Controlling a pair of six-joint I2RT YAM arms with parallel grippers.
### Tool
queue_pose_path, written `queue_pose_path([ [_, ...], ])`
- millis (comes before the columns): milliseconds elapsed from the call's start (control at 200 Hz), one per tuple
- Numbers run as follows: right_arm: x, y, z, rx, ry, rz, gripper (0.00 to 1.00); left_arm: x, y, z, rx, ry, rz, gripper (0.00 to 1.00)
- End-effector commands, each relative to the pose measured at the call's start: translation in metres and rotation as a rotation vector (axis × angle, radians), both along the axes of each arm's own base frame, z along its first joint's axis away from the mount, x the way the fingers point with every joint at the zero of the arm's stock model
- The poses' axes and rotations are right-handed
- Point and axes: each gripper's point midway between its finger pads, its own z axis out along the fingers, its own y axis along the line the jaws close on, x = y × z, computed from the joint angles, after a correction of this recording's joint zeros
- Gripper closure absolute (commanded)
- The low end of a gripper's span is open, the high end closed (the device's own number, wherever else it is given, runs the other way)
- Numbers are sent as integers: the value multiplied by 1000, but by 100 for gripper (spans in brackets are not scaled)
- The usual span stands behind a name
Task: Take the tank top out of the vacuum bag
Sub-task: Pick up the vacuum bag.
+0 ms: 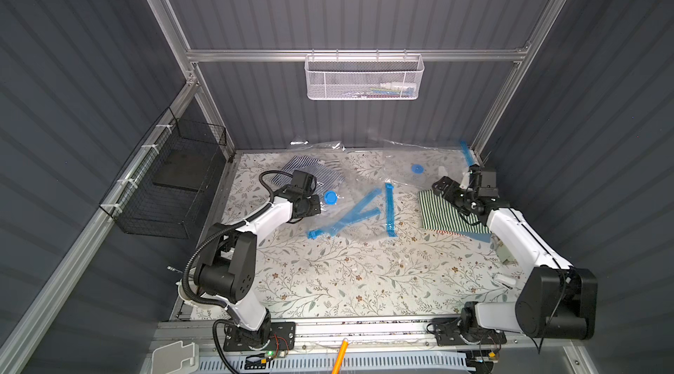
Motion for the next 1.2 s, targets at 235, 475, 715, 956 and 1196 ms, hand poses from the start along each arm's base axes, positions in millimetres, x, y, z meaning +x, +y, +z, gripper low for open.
queue_pose_path([
  [235, 12, 129, -21, 281, 1, 264, 1, -2, -38, 39, -191, -15, -61, 100],
  [475, 12, 160, -52, 19, 110, 316, 1, 2, -40, 49, -180, -32, -70, 100],
  [715, 0, 129, -67, -136, 173, 242, 1, 2, -28, 48, -98, -35, -63, 100],
  [956, -31, 144, -97, -34, 256, 301, 1, -1, -26, 33, -83, 4, -64, 91],
  [1196, -47, 146, -127, -13, 320, 289, 2, -2, -25, 35, -82, -3, -62, 96],
])
